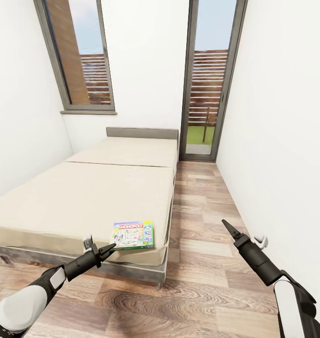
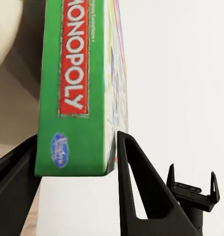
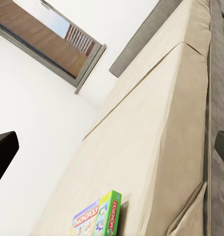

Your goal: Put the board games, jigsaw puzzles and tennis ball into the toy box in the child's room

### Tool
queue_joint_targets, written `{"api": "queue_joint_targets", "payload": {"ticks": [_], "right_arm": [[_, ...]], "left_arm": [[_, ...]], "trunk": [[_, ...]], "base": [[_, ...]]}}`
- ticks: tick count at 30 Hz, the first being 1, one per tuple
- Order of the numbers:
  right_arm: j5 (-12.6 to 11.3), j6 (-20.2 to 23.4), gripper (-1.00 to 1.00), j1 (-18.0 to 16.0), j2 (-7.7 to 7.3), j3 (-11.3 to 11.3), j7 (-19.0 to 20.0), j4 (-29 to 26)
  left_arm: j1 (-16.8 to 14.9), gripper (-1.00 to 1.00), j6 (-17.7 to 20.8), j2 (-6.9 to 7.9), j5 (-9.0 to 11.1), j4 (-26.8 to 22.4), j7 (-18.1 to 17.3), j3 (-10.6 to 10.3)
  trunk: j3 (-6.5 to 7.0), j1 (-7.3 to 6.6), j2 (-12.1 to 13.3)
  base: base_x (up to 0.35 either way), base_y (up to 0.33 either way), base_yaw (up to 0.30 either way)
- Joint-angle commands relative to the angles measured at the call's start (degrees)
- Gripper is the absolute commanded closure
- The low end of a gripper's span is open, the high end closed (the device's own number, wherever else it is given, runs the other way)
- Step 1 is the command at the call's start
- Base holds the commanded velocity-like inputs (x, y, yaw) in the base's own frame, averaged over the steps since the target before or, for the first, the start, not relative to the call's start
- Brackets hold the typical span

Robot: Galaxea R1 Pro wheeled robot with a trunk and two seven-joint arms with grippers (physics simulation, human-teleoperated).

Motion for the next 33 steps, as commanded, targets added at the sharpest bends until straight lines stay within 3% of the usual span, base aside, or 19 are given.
{"api": "queue_joint_targets", "payload": {"ticks": [1, 33], "right_arm": [[-0.3, 0.4, -1.0, -0.1, 0.05, -0.1, 0.1, 0.0], [-0.2, 0.4, -1.0, -0.1, 0.19, 0.0, 0.2, -0.1]], "left_arm": [[0.0, 1.0, 0.5, -0.01, -0.6, -0.1, -0.4, 0.3], [0.0, 1.0, 0.4, -0.02, -0.6, -0.8, -1.0, 0.4]], "trunk": [[-0.05, -0.01, 0.0], [-0.05, -0.01, 0.0]], "base": [[0.0, 0.0, 0.0], [0.0, 0.0, 0.0]]}}
